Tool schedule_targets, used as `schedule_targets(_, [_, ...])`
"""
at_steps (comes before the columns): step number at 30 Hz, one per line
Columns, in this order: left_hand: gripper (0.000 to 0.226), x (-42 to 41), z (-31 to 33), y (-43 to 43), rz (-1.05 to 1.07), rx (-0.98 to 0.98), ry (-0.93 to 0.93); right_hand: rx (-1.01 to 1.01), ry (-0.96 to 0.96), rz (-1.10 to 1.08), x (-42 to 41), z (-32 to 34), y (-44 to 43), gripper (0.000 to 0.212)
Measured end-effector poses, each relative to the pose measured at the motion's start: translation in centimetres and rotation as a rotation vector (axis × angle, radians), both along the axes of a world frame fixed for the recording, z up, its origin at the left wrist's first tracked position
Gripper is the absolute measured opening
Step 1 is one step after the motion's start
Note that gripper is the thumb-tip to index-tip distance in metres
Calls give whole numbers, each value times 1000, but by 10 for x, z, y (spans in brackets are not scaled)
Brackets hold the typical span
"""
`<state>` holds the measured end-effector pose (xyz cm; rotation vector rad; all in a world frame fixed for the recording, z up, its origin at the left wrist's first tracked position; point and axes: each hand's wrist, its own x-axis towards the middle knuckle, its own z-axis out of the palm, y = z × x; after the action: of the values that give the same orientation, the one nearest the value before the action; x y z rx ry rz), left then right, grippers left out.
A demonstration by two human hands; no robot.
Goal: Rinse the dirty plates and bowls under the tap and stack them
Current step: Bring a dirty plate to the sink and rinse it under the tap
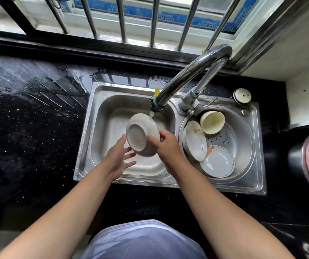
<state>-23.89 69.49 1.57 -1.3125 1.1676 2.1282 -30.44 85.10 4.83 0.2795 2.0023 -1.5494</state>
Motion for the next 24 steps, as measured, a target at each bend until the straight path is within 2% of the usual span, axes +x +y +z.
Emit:
schedule_targets(5, [32, -1, 1, 13, 255, 62, 88, -415, -478, -495, 8, -15, 1, 10])
schedule_targets(8, [32, -2, 4, 10, 287, 122, 116, -539, -599, -602, 9, -19, 10, 30])
schedule_targets(11, [26, 5, 2, 11, 180, 160, 119, -559, -601, -617, 8, -17, 27, 40])
schedule_targets(14, [18, 3, 7, 27, -83, 76, 80, -458, -434, -533, 1, -2, 63, 21])
schedule_targets(16, [28, -1, 8, 45, -219, 47, 86, -303, -236, -414, -4, 14, 94, 11])
schedule_targets(18, [39, -6, 9, 69, -234, 125, 100, -87, 8, -228, -8, 34, 133, 4])
schedule_targets(21, [52, -22, 14, 106, -174, 352, 67, 309, 351, 183, -15, 62, 194, 8])
schedule_targets(24, [63, -43, 23, 140, -235, 477, 52, 515, 509, 550, -15, 78, 235, 22])
